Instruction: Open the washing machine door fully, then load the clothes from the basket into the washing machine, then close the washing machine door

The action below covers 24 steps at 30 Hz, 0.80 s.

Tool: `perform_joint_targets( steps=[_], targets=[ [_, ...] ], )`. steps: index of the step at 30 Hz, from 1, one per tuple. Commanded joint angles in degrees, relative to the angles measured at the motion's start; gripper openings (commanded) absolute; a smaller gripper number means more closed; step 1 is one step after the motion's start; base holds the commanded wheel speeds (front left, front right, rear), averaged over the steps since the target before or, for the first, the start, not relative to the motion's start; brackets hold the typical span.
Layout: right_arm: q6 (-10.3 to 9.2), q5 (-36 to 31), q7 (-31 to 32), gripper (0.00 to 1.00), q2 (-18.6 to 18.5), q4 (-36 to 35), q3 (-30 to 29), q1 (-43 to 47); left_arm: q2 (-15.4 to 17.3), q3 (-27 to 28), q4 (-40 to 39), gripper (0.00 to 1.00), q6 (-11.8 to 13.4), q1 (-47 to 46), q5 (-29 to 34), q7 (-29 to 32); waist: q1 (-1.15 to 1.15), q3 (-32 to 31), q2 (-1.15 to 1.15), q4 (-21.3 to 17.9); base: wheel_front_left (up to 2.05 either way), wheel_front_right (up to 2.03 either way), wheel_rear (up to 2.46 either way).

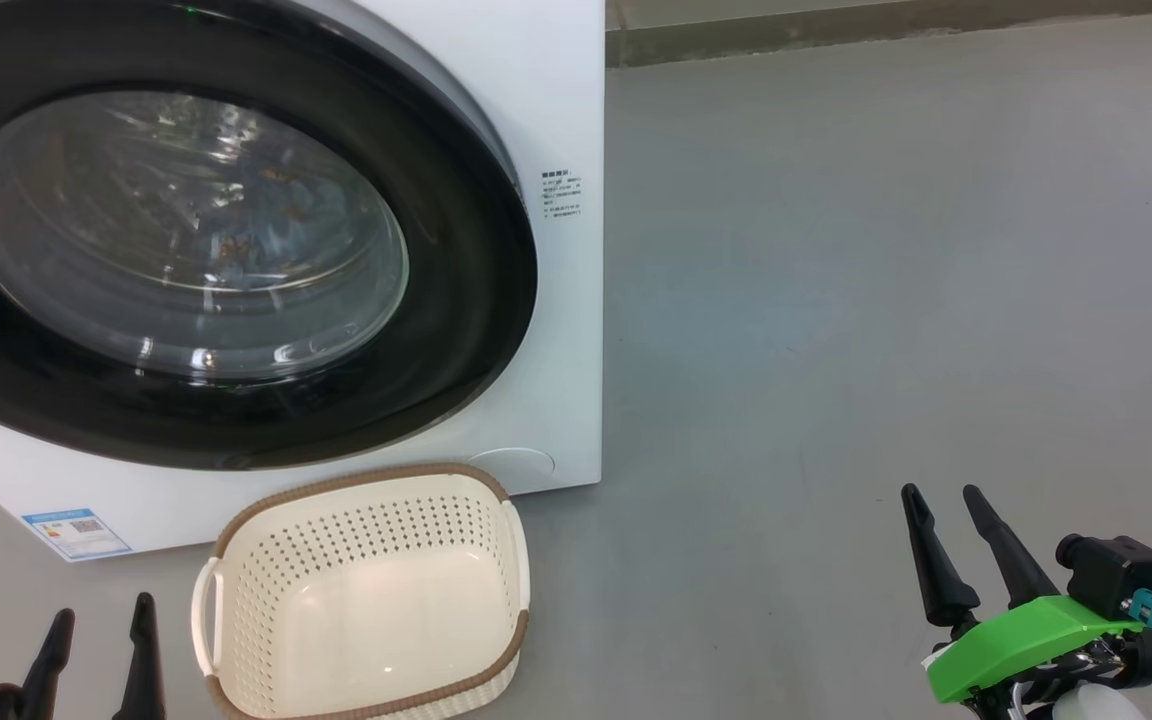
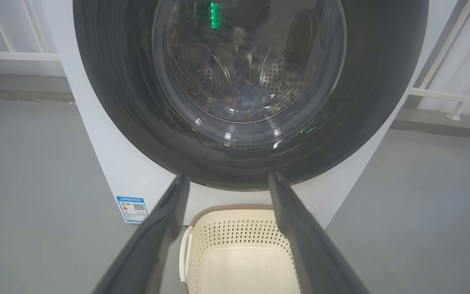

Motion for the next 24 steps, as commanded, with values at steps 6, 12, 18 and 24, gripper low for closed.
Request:
perform_joint_targets(
  steps=[6,12,18,24],
  targets=[
    [-0.08,-0.87,-0.28,1.00,-0.25,-1.49,1.13,-0.40,1.28,2.32,-1.70,1.00,-0.14,-1.01,0.79,-0.37,0.00,0.25,0.00,0.29,0.00,0.00,0.00],
    [-0.08,-1.03,-0.28,1.00,-0.17,-1.55,1.24,-0.43,1.11,2.78,-1.80,1.00,-0.14,-1.03,1.16,-0.37,0.00,0.41,0.00,0.40,0.00,0.00,0.00],
    [0.00,-0.27,0.05,0.00,0.96,1.79,0.07,0.64,-1.88,-0.06,1.45,0.00,0.02,0.12,0.74,0.08,0.00,0.48,0.00,0.40,0.00,0.00,0.00],
    [0.00,0.94,0.49,0.00,1.80,3.37,-0.01,2.01,-3.87,-0.52,2.98,0.00,0.02,0.34,-0.57,0.54,0.01,0.46,0.00,0.47,0.00,0.00,0.00]
  ],
)
